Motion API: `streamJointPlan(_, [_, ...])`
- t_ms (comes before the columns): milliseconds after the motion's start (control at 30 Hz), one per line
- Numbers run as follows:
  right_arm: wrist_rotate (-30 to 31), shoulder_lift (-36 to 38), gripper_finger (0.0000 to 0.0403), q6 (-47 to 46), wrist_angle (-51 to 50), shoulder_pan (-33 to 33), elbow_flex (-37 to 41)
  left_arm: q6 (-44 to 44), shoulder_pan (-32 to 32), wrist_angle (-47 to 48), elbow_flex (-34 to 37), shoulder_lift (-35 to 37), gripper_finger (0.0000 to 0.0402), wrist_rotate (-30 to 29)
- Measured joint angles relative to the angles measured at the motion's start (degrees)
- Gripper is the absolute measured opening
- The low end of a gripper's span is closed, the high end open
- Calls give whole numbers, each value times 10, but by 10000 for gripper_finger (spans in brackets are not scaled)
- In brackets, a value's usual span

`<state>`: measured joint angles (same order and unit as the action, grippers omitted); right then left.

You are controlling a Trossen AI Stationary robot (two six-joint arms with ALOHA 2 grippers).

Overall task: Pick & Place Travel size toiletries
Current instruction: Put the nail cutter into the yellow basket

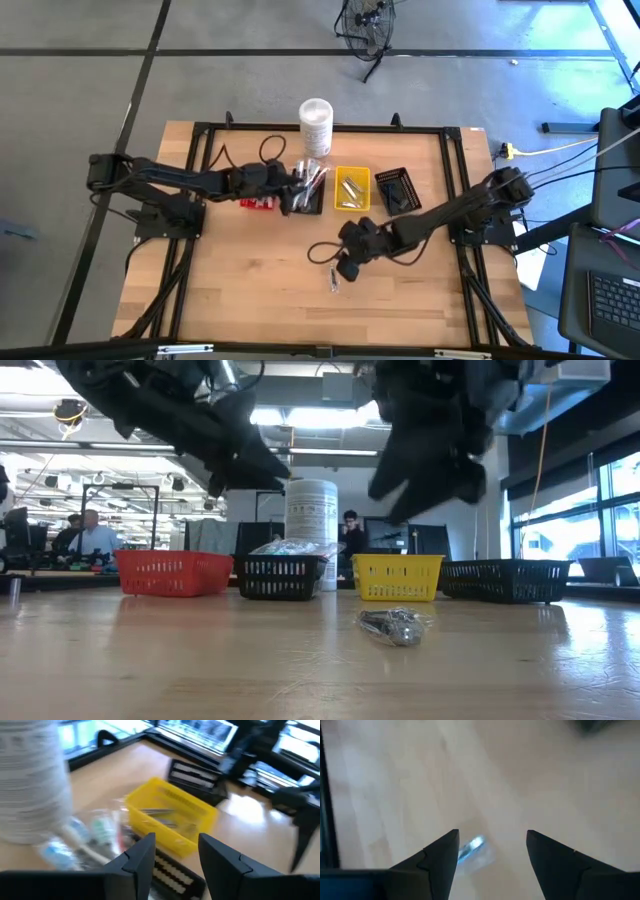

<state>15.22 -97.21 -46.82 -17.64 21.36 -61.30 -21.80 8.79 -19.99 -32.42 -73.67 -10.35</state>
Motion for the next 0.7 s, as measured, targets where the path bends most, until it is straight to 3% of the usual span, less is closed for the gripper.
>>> streamJointPlan(200, [-73, -47, 236, -76, 40, 34, 0, -2, -58, 3, 0, 5, 145, 1])
streamJointPlan(467, [-69, -97, 235, -201, 64, 50, 0, -21, -116, 5, 0, 5, 146, 0])
streamJointPlan(700, [-77, -140, 220, -238, 113, 50, -1, -30, -125, 5, 0, 5, 146, -6])
